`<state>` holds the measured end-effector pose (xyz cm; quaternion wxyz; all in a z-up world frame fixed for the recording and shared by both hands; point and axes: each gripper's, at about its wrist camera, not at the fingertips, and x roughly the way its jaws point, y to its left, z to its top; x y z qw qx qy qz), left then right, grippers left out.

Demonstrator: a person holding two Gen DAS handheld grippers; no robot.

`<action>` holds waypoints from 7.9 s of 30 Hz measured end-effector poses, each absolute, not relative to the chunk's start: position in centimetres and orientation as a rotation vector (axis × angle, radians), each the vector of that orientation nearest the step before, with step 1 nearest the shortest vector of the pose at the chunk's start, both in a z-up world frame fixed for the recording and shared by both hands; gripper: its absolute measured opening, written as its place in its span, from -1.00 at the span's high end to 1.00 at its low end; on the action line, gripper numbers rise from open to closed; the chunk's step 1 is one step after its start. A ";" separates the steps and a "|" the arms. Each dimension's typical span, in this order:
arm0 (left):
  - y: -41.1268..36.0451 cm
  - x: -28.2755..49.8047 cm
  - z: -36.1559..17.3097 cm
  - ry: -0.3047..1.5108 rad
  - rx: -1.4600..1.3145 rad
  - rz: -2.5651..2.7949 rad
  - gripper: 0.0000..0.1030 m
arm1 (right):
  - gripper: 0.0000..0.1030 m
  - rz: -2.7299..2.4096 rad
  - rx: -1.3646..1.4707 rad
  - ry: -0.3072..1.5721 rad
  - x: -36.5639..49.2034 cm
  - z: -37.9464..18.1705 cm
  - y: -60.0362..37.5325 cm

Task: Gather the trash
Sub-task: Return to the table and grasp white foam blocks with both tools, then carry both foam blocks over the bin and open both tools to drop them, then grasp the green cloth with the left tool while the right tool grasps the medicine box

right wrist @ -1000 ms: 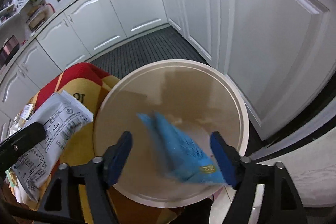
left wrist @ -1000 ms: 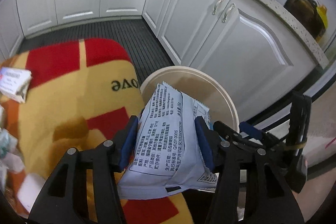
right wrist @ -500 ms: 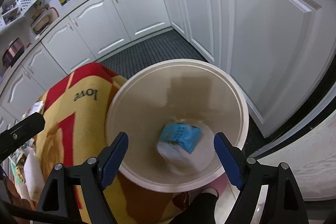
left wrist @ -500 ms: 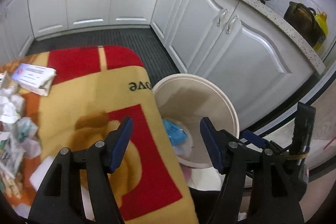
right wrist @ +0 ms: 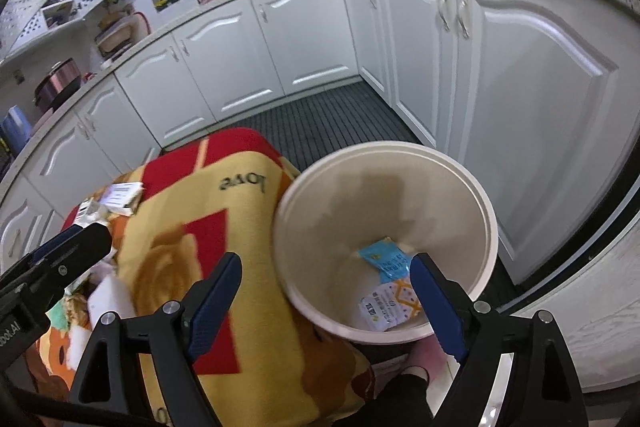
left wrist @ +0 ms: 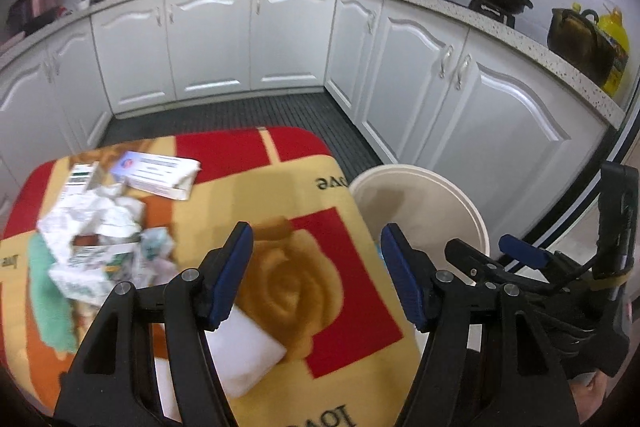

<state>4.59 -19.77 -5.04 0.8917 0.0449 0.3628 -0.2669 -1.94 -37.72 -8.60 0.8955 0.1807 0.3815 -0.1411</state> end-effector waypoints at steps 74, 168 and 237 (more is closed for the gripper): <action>-3.9 2.7 -11.4 0.937 0.027 -0.469 -0.35 | -0.15 0.132 0.153 0.926 3.6 -12.3 -20.6; -23.6 6.6 -7.9 0.849 0.097 -0.623 -0.39 | -0.66 -0.345 0.388 0.819 -2.2 -10.9 -40.8; 7.1 16.4 -13.7 1.032 -0.298 -0.327 0.17 | -0.12 0.383 -0.111 1.003 26.9 -14.2 -16.2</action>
